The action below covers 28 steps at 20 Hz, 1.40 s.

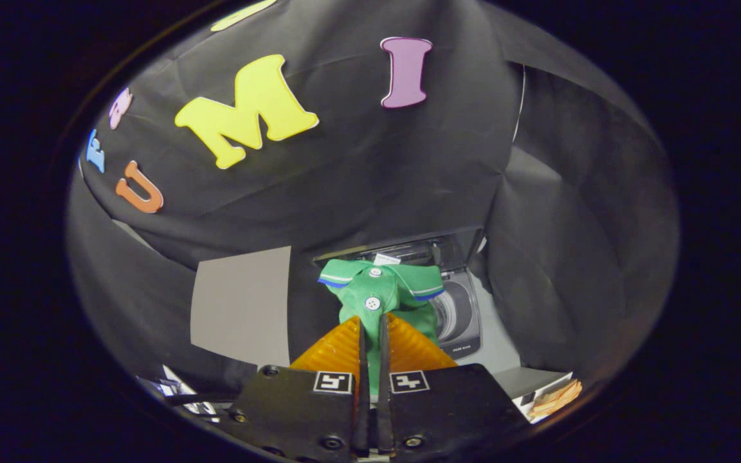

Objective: Put the clothes into the washing machine and then close the washing machine lid.

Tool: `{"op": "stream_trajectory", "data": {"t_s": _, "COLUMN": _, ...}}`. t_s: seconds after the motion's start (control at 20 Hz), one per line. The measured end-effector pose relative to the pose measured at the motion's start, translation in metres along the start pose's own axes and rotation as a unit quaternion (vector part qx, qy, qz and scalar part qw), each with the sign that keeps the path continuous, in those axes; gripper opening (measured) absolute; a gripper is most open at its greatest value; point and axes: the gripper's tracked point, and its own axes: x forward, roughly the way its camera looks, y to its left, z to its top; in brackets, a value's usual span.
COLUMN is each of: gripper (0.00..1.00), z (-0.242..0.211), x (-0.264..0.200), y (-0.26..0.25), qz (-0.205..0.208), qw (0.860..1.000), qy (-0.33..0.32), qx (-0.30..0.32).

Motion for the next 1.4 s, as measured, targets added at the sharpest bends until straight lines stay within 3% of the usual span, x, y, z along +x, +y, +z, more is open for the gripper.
{"op": "stream_trajectory", "data": {"t_s": 0.7, "gripper": 0.08, "z": -0.046, "x": 0.138, "y": -0.025, "qz": 0.019, "qw": 0.997, "qy": 0.067, "qx": -0.012}}
{"op": "stream_trajectory", "data": {"t_s": 1.4, "gripper": 0.08, "z": -0.096, "x": 0.278, "y": -0.070, "qz": 0.014, "qw": 0.999, "qy": 0.004, "qx": -0.038}}
